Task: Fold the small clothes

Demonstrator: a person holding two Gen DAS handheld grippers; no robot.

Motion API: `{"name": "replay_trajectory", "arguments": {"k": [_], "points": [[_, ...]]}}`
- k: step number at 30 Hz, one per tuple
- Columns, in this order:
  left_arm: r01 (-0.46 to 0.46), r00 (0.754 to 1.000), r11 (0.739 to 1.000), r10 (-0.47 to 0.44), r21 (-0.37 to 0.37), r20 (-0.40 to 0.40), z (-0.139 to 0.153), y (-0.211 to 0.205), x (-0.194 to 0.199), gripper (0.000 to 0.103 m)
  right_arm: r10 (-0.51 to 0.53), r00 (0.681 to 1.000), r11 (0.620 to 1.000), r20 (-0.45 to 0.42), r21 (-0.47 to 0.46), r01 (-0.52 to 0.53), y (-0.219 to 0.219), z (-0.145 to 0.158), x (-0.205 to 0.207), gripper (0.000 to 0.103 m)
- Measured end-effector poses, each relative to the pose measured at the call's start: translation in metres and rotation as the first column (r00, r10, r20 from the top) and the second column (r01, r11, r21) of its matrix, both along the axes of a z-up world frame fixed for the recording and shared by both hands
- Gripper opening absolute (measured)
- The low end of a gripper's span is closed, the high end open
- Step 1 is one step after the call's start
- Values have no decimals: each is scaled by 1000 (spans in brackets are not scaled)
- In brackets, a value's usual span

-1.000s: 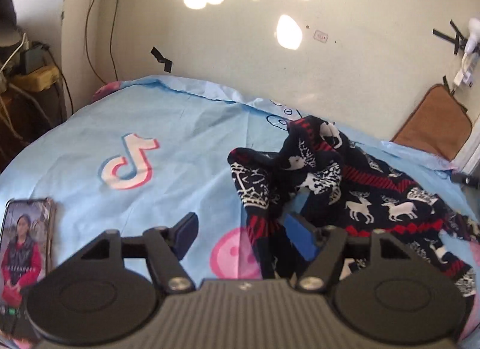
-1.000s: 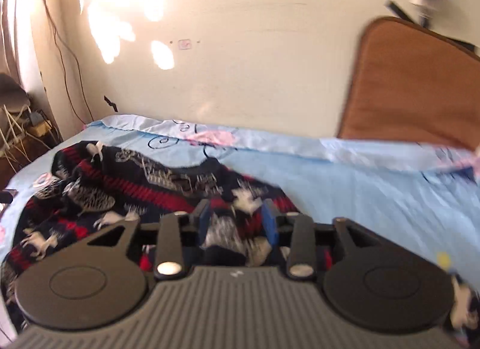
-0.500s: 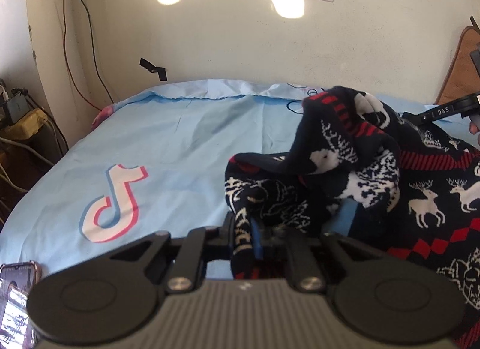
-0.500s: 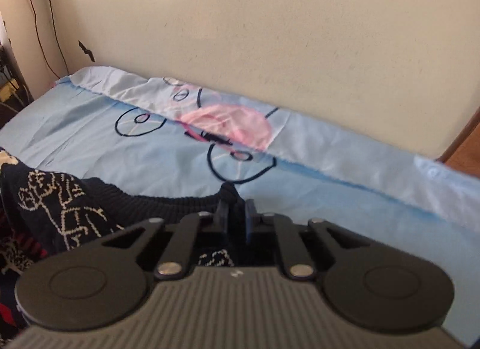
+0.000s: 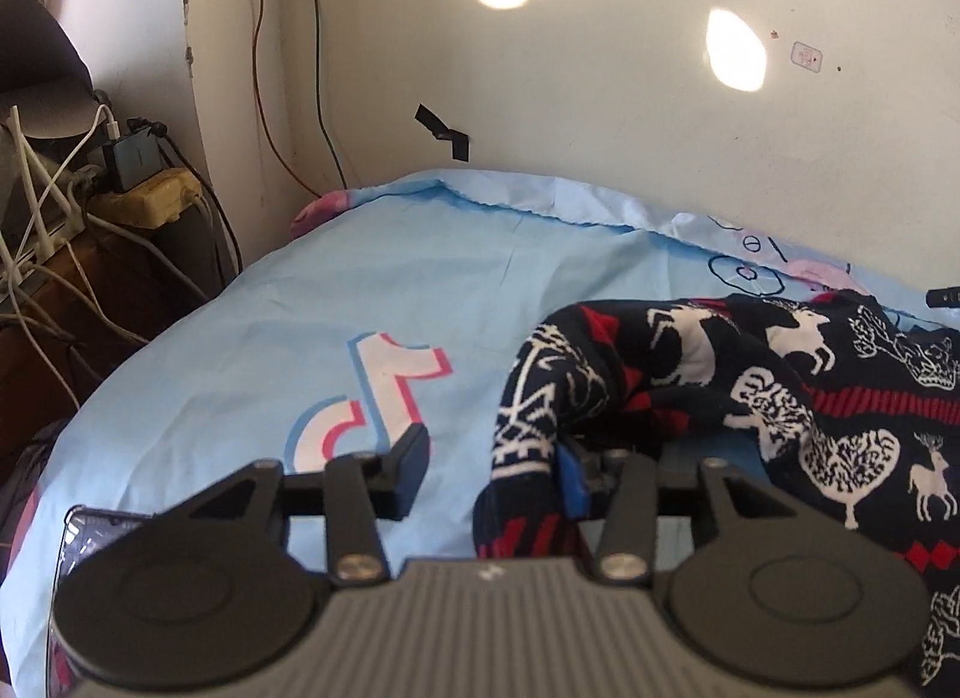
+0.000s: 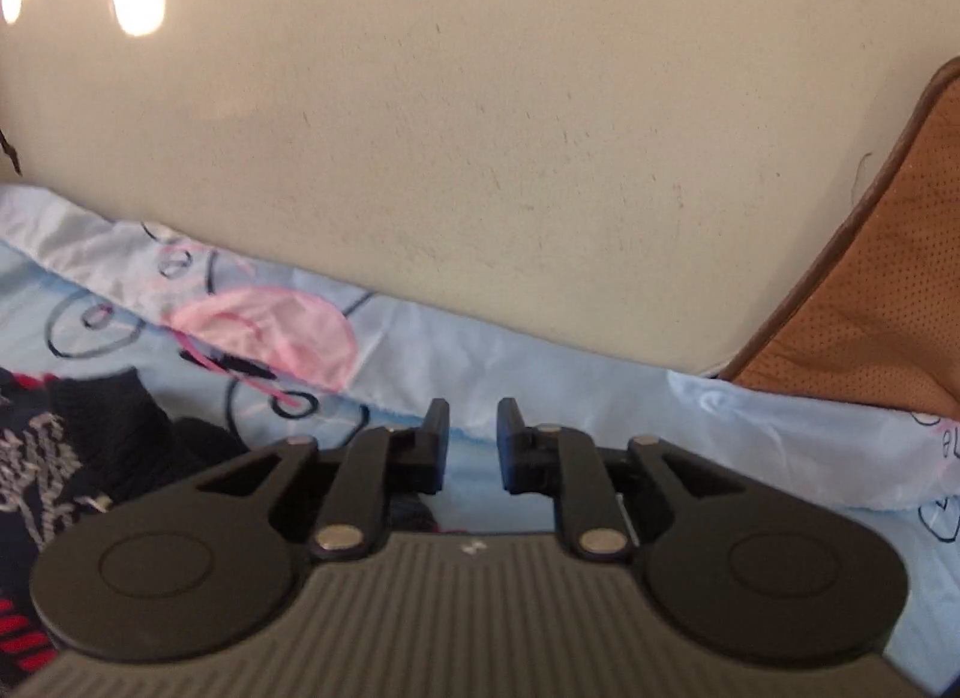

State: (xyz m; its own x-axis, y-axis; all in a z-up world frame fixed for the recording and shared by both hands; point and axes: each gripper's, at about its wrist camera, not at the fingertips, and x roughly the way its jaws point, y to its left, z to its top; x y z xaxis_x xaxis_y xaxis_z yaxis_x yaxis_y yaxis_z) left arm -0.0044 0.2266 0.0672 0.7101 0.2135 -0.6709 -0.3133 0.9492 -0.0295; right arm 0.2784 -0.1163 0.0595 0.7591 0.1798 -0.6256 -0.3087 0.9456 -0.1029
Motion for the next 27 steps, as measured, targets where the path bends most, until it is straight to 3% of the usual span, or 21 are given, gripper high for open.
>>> {"name": "replay_trajectory", "arguments": {"k": [1, 3, 6, 9, 10, 11, 12, 13, 14, 17, 19, 21, 24, 26, 27], "points": [[0, 1000, 1000, 0, -4, 4, 1, 1, -4, 44, 27, 1000, 999, -2, 37, -27, 3, 10, -6, 27], [3, 1000, 1000, -3, -20, 7, 0, 3, -7, 44, 107, 994, 990, -25, 92, -104, 20, 23, -12, 48], [25, 999, 997, -23, -72, 27, 2, 1, -13, 49, 250, 966, 961, -65, 141, -239, 60, 27, -17, 72], [67, 997, 992, -62, -106, 47, 3, -7, -18, 62, 282, 949, 958, -144, 92, -271, 105, 8, -13, 75], [83, 996, 991, -79, -106, 43, 2, -11, -18, 62, 274, 944, 962, -183, 46, -270, 120, -5, -10, 74], [94, 995, 990, -91, -101, 37, 0, -15, -17, 59, 269, 934, 961, -233, 8, -275, 129, -18, -6, 64], [106, 994, 990, -104, -94, 30, -3, -18, -15, 57, 273, 929, 960, -252, 10, -279, 132, -26, -7, 43], [118, 993, 990, -116, -81, 22, -6, -20, -14, 35, 272, 933, 961, -234, 14, -277, 133, -25, -10, 19], [123, 992, 990, -123, -62, 8, -10, -22, -12, 12, 278, 937, 959, -212, 2, -284, 135, -20, -17, 14], [113, 993, 991, -111, -67, 28, -11, -17, -15, 10, 327, 945, 944, 29, 41, -328, 129, 9, -47, 13], [79, 995, 993, -73, -88, 64, -4, -6, -24, 10, 309, 944, 936, 113, 137, -323, 120, 23, -48, 13], [24, 997, 992, -14, -122, 81, 0, 11, -32, 10, 256, 960, 954, 111, 131, -269, 126, 18, -36, 14], [-45, 996, 979, 58, -199, 61, 1, 39, -37, 10, 220, 974, 975, 59, -13, -220, 146, -13, -22, 18], [-32, 997, 964, 49, -262, 58, 3, 50, -40, 11, 207, 978, 977, 26, -52, -206, 150, -20, -21, 22], [-22, 997, 959, 44, -283, 70, 5, 53, -42, 11, 199, 979, 980, 37, -21, -198, 146, -17, -26, 26]]}}
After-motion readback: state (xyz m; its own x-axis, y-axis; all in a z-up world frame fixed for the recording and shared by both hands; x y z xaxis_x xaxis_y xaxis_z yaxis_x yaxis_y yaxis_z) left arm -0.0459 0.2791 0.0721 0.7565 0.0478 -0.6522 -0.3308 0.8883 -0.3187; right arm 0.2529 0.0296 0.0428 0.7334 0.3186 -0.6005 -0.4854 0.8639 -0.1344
